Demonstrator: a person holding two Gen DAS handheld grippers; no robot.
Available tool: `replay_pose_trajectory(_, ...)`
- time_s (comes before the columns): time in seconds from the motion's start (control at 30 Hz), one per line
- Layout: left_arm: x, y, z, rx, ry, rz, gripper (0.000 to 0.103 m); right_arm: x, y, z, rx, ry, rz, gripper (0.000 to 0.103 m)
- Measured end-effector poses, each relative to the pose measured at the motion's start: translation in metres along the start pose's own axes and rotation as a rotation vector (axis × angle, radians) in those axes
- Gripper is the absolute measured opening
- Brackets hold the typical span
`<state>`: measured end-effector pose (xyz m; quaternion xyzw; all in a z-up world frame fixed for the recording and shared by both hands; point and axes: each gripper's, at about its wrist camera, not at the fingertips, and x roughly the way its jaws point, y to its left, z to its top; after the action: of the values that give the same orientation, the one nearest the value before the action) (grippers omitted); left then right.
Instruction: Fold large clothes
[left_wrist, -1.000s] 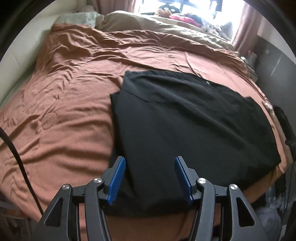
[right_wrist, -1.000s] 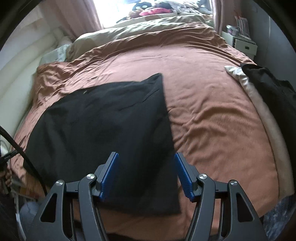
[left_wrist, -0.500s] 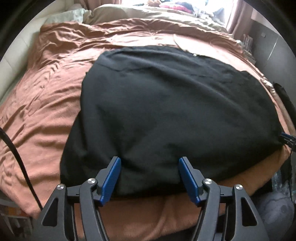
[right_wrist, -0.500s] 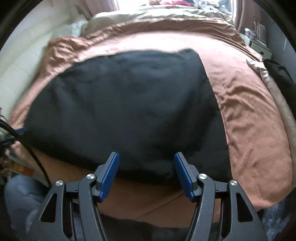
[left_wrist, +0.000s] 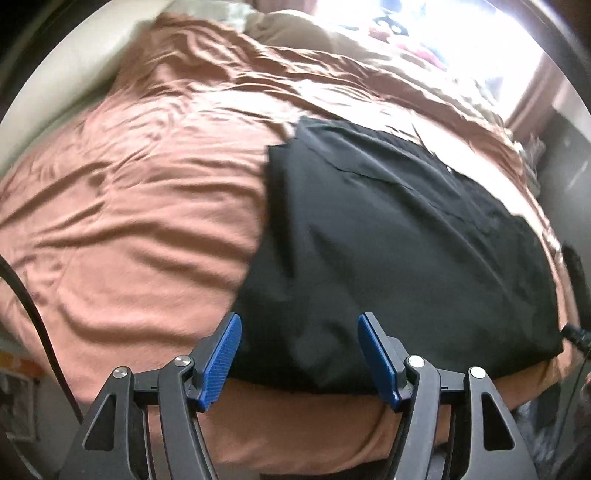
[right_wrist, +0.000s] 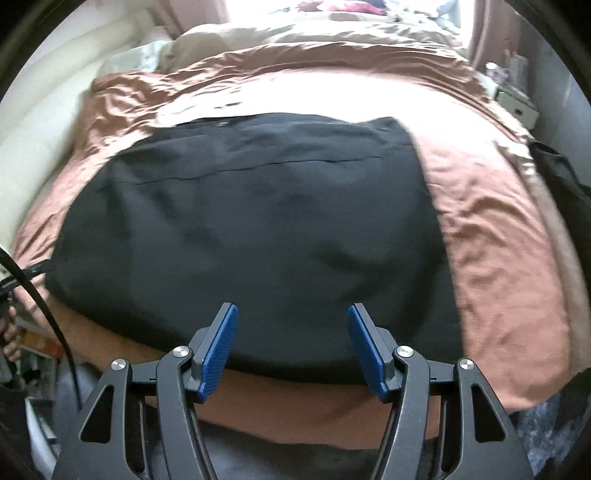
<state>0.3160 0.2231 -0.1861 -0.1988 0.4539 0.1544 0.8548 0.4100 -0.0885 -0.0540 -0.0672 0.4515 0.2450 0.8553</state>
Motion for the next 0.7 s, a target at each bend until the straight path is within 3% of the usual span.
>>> replay_pose_trajectory(0.17, -0.004, 0.04, -0.001, -0.14, 0.008, -0.027, 0.068, 0.019, 0.036, 0.008, -0.044, 0.015, 0.092, 0.06)
replay_pose_trajectory(0.4, 0.007, 0.065, -0.022, -0.344, 0.084, -0.172, 0.068, 0.043, 0.07, 0.015, -0.086, 0.03, 0.154, 0.059)
replay_pose_trajectory(0.43, 0.011, 0.065, -0.024, -0.363, 0.096, -0.189, 0.068, 0.05, 0.076, 0.013, -0.091, 0.039, 0.155, 0.056)
replay_pose_trajectory(0.5, 0.017, 0.066, -0.027, -0.398, 0.102, -0.194, 0.069, 0.064, 0.084, 0.012, -0.101, 0.067, 0.152, 0.041)
replay_pose_trajectory(0.7, 0.026, 0.061, -0.015, -0.447, 0.091, -0.248, 0.073, 0.103, 0.091, 0.026, -0.08, 0.099, 0.119, 0.037)
